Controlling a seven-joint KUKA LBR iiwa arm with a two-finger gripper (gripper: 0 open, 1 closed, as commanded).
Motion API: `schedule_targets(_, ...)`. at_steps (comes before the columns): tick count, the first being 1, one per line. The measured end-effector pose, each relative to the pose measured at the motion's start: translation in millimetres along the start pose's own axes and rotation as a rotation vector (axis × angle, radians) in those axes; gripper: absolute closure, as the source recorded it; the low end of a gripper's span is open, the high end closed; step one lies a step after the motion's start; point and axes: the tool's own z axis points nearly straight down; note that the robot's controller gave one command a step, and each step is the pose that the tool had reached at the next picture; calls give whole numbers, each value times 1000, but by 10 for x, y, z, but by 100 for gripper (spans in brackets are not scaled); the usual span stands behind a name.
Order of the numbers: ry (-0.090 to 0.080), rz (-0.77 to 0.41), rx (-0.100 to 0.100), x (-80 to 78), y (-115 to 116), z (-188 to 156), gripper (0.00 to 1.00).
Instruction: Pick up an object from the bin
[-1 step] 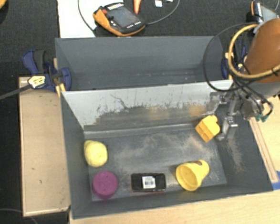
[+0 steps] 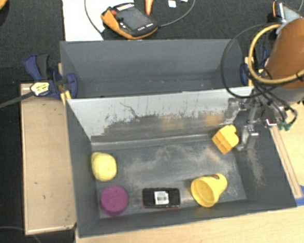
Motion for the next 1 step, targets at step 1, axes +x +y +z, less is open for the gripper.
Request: schedule_targets(1,-3,-186,0,598,336,1353,0)
